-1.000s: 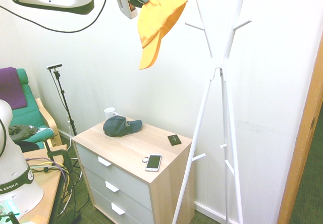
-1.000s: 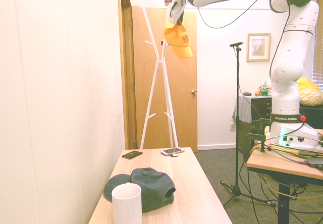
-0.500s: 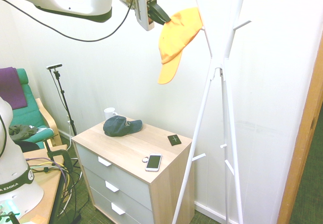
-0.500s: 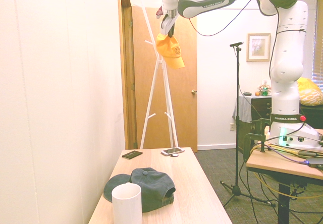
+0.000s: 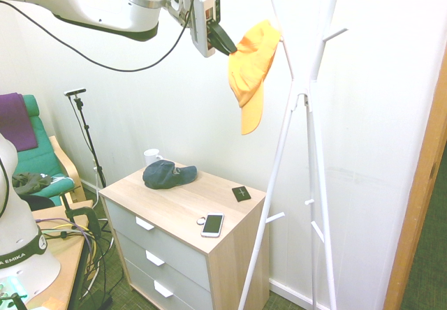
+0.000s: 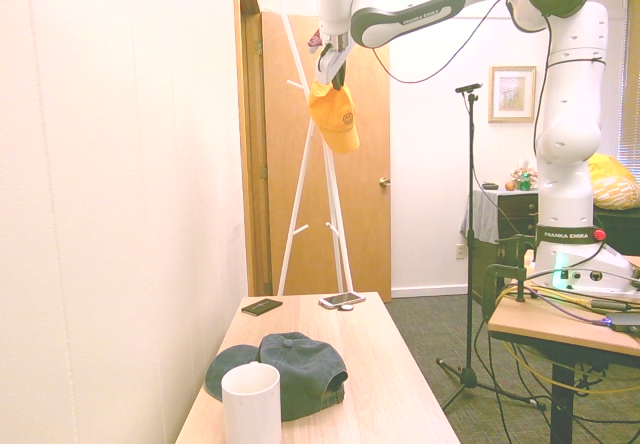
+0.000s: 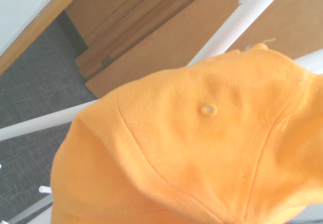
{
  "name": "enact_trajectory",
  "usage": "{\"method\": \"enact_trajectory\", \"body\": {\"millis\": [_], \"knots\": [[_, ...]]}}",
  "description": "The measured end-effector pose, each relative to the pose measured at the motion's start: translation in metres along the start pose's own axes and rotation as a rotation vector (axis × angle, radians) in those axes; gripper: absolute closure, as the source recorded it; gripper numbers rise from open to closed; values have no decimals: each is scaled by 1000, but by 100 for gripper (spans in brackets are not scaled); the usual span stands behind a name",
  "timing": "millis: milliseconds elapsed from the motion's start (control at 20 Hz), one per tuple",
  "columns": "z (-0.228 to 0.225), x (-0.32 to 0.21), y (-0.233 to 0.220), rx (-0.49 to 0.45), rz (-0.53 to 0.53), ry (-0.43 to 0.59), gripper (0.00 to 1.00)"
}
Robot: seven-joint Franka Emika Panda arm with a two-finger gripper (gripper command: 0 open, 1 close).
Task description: Hang the cap
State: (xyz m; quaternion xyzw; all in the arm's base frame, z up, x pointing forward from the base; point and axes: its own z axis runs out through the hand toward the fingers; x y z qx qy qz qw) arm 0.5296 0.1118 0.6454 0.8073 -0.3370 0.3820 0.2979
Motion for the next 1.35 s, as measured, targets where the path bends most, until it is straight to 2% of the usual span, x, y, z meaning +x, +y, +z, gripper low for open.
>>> {"method": "enact_trajectory", "body": {"millis": [500, 650, 850, 1200, 1350], "knots": [[1, 0, 0, 6, 3, -3, 0], [-5, 2, -1, 53, 31, -59, 0], [-19, 16, 5, 167, 62, -245, 0], [-14, 14, 1, 350, 26, -618, 0], [-6, 13, -6, 379, 19, -680, 0]]}}
